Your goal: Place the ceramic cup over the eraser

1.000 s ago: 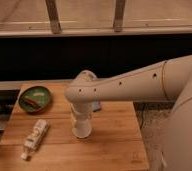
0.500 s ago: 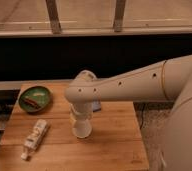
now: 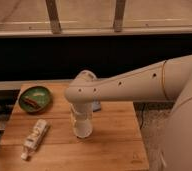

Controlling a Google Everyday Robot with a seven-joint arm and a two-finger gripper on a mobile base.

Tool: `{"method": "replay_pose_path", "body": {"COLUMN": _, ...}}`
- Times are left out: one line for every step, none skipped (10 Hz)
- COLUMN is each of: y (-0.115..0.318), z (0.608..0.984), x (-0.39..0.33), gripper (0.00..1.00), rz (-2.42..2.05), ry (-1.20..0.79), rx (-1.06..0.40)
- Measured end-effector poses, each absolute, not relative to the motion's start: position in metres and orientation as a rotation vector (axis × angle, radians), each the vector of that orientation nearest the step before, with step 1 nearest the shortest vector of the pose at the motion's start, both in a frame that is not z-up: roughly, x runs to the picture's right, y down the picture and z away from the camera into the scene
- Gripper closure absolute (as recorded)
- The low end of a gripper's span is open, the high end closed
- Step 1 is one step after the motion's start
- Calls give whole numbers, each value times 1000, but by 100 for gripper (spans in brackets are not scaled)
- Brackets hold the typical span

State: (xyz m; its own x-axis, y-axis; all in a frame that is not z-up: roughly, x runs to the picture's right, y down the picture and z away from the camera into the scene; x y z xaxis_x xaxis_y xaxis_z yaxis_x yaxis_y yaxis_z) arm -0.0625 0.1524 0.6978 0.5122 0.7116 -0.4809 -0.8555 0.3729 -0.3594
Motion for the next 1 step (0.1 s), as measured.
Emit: {"method": "replay_pose_path", "body": {"y": 152, "z": 698, "x": -62, "gripper": 20, "rz": 1019, "ry": 263, "rx": -621}}
